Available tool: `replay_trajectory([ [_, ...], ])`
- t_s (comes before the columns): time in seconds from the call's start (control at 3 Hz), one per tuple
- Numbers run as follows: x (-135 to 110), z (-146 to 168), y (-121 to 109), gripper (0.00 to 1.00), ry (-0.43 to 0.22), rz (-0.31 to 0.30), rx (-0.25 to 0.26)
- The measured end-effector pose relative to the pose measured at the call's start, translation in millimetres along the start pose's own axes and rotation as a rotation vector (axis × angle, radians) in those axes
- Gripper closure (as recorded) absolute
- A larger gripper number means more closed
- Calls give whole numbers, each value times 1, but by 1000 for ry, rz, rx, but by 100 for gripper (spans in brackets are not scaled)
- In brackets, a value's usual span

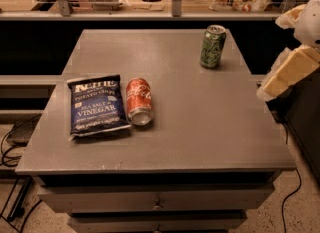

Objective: Knock green can over

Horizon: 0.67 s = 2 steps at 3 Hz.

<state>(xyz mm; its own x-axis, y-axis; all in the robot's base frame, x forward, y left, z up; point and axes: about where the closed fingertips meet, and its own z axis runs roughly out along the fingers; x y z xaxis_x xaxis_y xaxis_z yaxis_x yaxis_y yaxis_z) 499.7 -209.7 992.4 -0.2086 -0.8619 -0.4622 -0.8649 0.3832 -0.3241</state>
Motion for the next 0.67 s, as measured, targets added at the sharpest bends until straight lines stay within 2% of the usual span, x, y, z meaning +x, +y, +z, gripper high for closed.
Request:
replay_trajectory([
  [0.67,-15,36,-36,0,-182,87,-29],
])
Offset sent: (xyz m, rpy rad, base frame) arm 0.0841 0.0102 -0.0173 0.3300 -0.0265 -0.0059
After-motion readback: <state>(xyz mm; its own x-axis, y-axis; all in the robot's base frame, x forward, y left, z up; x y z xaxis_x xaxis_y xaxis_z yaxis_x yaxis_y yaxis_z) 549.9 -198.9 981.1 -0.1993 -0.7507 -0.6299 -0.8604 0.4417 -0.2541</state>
